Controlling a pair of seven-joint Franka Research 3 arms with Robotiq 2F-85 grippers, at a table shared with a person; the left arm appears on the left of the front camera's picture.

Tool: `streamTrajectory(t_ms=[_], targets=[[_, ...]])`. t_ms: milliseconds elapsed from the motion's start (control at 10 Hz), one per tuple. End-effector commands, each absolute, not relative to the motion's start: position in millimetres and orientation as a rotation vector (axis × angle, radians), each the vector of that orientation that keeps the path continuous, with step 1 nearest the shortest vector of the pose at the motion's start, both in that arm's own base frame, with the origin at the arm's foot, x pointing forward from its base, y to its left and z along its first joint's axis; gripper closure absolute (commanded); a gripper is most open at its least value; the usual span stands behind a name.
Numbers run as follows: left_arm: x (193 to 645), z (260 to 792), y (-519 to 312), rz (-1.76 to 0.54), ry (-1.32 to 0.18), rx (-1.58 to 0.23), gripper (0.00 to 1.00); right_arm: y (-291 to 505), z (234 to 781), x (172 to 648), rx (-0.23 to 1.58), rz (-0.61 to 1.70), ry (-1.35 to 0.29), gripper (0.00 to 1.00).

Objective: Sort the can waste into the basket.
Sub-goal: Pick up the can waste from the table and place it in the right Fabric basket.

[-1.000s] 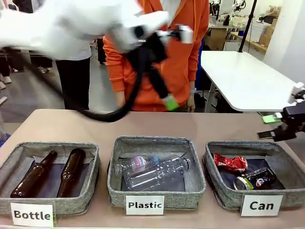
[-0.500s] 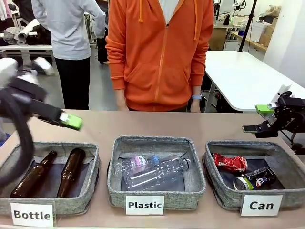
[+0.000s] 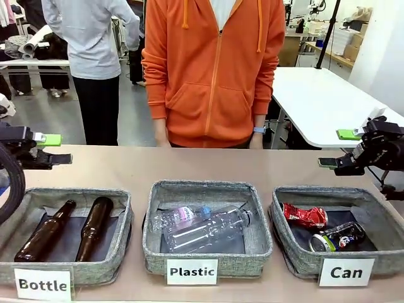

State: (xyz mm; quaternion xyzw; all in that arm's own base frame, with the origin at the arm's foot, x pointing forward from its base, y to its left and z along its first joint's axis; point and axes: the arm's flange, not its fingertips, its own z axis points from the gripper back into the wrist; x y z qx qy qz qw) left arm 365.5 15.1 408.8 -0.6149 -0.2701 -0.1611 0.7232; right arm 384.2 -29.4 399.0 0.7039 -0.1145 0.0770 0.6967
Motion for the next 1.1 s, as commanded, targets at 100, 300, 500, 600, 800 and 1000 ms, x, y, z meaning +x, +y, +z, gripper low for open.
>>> streamTrajectory(t_ms=[100, 300, 500, 600, 800, 1000], targets=[[359.6, 432.5, 0.5, -0.426, -0.605, -1.326, 0.0, -28.4, 397.4, 381.6, 1.56, 0.185, -0.232, 0.0], [359.6, 432.5, 0.5, -0.426, -0.605, -1.326, 0.0, -28.4, 397.4, 381.6, 1.56, 0.185, -0.232, 0.0], [359.6, 432.5, 0.5, -0.426, -0.605, -1.326, 0.0, -28.4, 397.4, 381.6, 1.56, 0.185, -0.232, 0.0], [359.6, 432.5, 0.5, -0.426, -0.605, -1.326, 0.0, -28.4, 397.4, 381.6, 1.56, 0.185, -0.232, 0.0], [359.6, 432.5, 0.5, -0.426, -0.605, -1.326, 0.0, -28.4, 397.4, 381.6, 1.56, 0.185, -0.232, 0.0], [359.6, 432.5, 0.5, -0.426, -0.605, -1.326, 0.0, -28.4, 397.4, 381.6, 1.56, 0.185, -0.232, 0.0]])
